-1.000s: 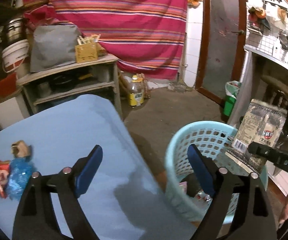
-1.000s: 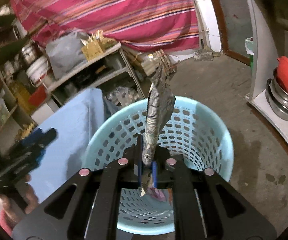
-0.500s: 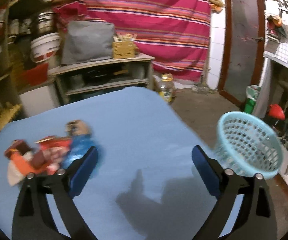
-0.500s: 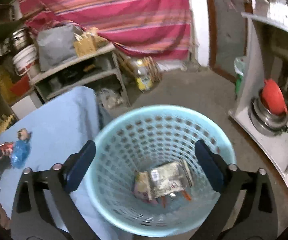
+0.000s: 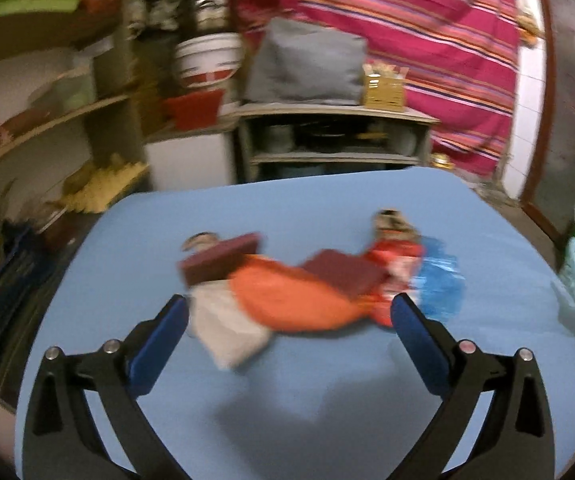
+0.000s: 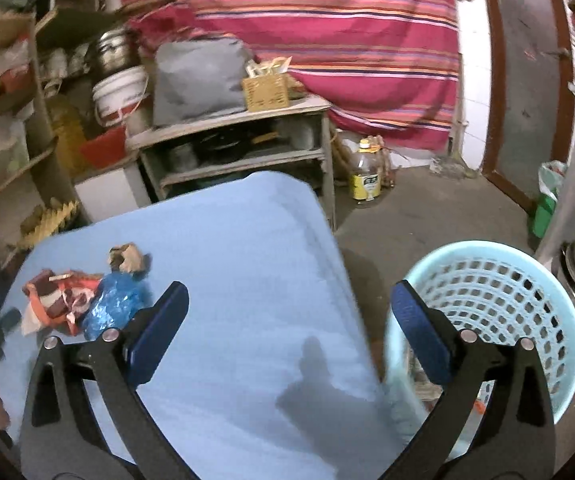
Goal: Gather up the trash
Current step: 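Grasp the white cloth bag with the left tool while the right tool reaches for the blue plastic bag, then lift the white cloth bag with the left tool while the right tool grasps and lifts the blue plastic bag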
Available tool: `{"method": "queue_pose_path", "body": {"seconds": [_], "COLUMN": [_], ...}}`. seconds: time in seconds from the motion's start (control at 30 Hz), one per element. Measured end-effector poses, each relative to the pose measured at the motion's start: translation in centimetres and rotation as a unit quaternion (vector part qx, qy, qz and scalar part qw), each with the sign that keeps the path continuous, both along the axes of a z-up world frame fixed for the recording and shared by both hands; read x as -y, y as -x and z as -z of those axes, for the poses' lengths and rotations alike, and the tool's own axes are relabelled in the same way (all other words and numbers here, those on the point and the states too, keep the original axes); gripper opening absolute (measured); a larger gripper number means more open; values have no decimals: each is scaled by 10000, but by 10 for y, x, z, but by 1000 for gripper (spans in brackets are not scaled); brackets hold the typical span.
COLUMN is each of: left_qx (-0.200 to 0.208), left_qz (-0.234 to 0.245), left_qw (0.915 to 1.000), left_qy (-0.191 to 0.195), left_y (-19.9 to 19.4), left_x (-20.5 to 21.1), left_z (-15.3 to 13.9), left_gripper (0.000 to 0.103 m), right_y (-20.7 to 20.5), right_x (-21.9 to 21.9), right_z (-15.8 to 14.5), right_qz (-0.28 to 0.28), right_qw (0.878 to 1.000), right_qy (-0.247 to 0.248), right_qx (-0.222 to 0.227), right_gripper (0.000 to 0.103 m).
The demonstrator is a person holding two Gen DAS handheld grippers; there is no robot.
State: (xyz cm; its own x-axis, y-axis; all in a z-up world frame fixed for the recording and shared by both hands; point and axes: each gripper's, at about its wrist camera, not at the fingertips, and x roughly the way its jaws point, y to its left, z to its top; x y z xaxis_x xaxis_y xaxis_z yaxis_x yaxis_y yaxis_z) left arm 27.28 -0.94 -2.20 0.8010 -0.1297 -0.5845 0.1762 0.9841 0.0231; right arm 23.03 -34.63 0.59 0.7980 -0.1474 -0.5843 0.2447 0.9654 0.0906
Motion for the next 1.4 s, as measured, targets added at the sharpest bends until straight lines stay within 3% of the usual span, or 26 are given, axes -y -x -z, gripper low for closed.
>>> {"method": "queue_pose_path", "body": {"seconds": [0.17,0.43,0.63,0.7,0.77,0.83,0.87,0.97,1.1,1.4], "left_qx": [-351,-805,-1085,-1259,-1491,-1391,-1424,-1394,-1285,-1052], "left_qz": [-106,-218,-89,30,213,269,378,491,471,14], "left_qw": [9989,9962,9914,9893,9856,9873,9864,9864,9885,9934], "left_qy": [297,230,730,743,773,719,728,719,641,446], "left_y": [-22,-37,-53,-58,-63,-61,-61,-58,-55,-53], "left_x": [-44,-67,-72,-70,-68,-66,-64,-62,-64,-91], "left_z": [6,38,46,53,60,59,59,56,51,46], "left_gripper": [99,99,96,72,56,48,38,23,16,14], "right_y": [-18,-51,-69,-74,-78,-82,-84,-90,-96,-116], "right_x": [-32,-69,-101,-110,-121,-129,-132,-140,-151,-169], "right_z": [10,35,49,52,55,58,59,64,69,79], "right_qz": [-137,-536,-805,-874,-978,-1042,-1070,-1125,-1166,-1302], "right_qw": [9994,9972,9943,9935,9922,9914,9910,9899,9890,9856], "right_qy": [277,-97,-232,-207,-158,-133,-133,-133,-9,250], "right_qx": [-138,-503,-666,-706,-754,-783,-797,-854,-911,-1051], "right_gripper": [99,99,99,99,99,99,99,99,99,95]}}
